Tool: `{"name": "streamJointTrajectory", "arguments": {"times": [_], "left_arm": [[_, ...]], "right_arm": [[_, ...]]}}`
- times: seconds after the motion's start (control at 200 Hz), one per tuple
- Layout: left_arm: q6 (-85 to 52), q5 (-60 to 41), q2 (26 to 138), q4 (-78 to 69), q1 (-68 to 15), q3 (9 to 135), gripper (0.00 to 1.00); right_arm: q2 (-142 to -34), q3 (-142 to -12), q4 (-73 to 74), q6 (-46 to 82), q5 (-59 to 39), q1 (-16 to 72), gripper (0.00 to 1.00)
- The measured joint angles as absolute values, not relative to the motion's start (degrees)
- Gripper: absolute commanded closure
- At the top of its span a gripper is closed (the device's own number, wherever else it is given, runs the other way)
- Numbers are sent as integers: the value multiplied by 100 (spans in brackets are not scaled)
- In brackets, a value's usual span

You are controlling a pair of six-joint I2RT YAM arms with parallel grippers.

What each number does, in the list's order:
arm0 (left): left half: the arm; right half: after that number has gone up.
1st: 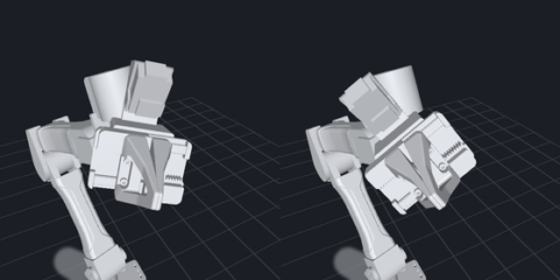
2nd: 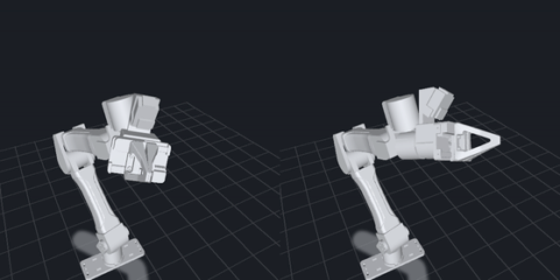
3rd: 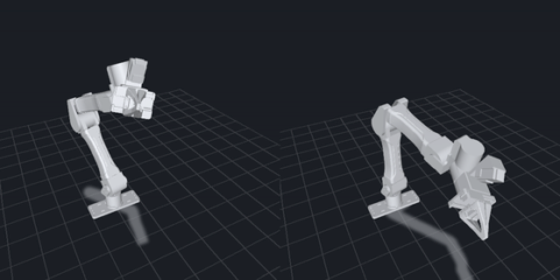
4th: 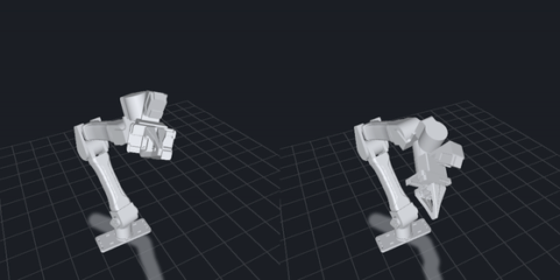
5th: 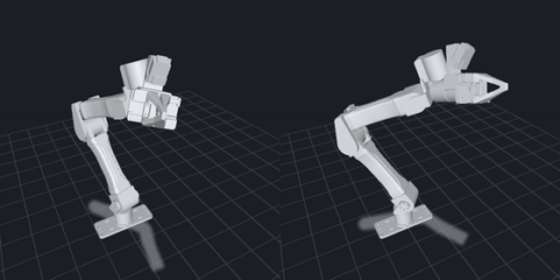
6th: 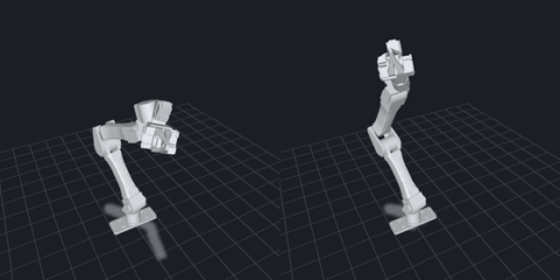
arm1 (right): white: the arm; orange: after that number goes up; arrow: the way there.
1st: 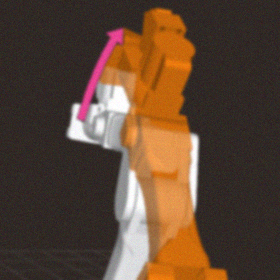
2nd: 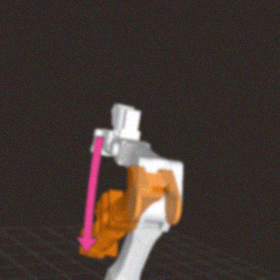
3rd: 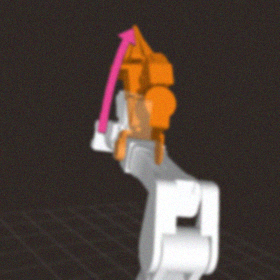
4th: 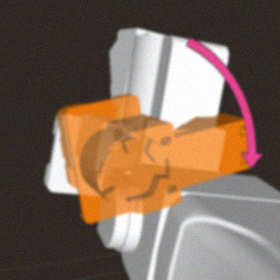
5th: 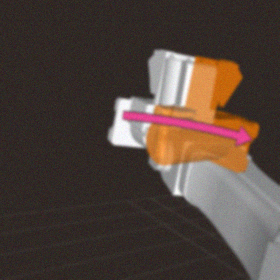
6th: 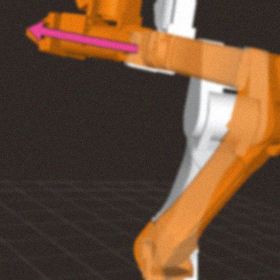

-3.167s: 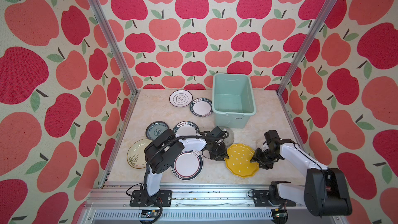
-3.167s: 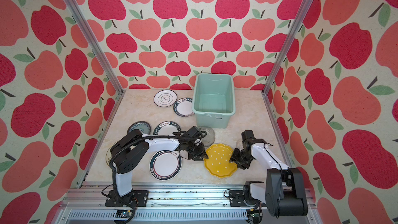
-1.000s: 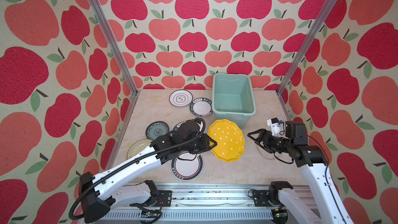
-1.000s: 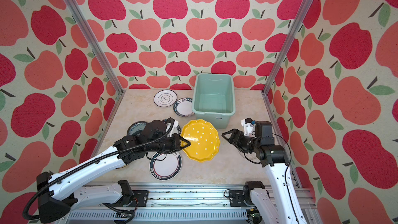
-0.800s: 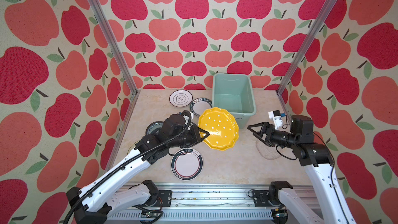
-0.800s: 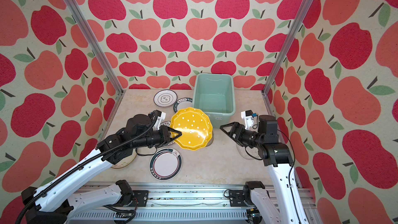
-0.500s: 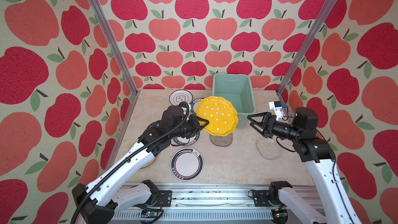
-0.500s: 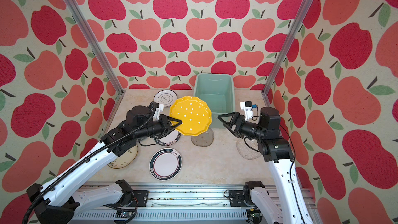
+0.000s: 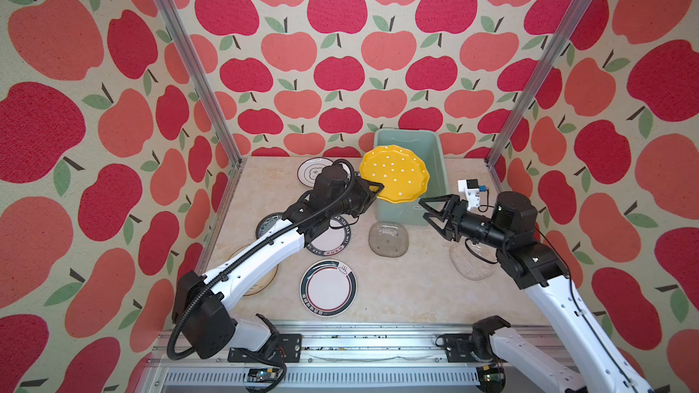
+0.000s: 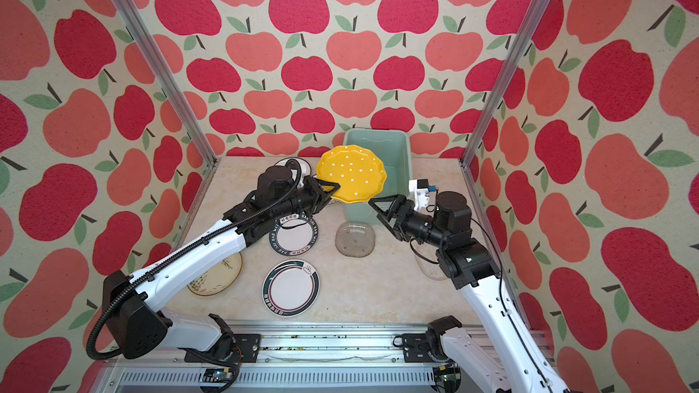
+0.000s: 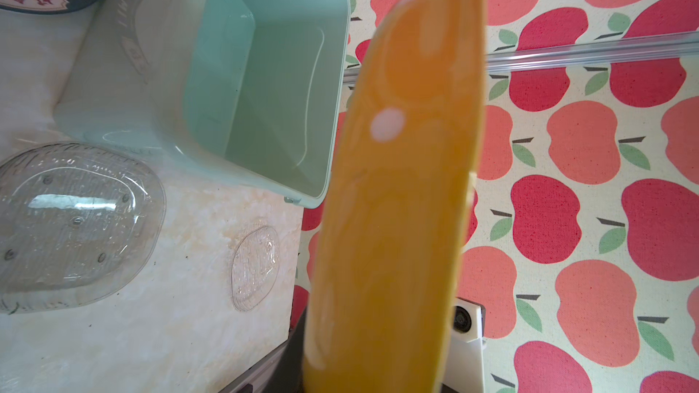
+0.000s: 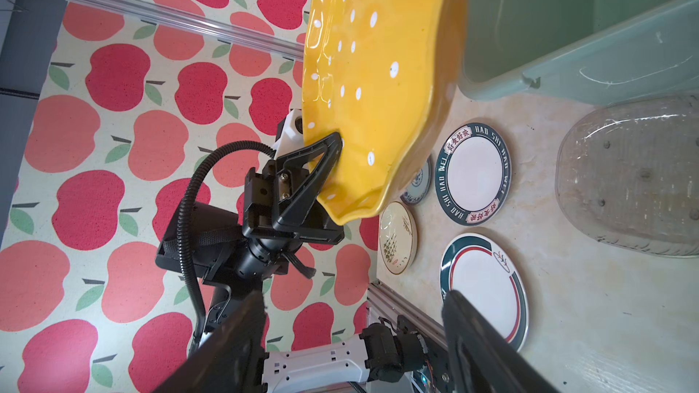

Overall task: Place the plates into the plastic bin on the countertop
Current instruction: 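Lift the yellow plate with both grippers and carry it toward the green bin, then open the left gripper and withdraw it while the right gripper holds the plate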

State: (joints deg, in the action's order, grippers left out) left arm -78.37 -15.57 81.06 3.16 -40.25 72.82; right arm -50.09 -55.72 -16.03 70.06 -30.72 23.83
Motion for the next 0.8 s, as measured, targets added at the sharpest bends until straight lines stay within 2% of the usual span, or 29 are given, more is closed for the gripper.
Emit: {"name": "streamJointTrajectory", "arguments": {"times": [0.155, 0.46, 0.655, 0.8], "left_arm": [[-8034, -1531, 8300, 54, -4051, 7397, 100], [-8313, -1538, 8608, -209, -4134, 7432, 100], [-8418, -1522, 8713, -287, -4136, 7470, 100], [-8460, -1472, 8770, -373, -4169, 7516, 100]], "right_arm": [[-5443, -5555, -1072, 7273, -2733, 2563, 28], [-6066, -5468, -89, 7710, -2106, 2805, 42], [-6237, -5468, 128, 7830, -1778, 2849, 54], [-6261, -5468, 207, 7854, -1601, 2851, 59]]}}
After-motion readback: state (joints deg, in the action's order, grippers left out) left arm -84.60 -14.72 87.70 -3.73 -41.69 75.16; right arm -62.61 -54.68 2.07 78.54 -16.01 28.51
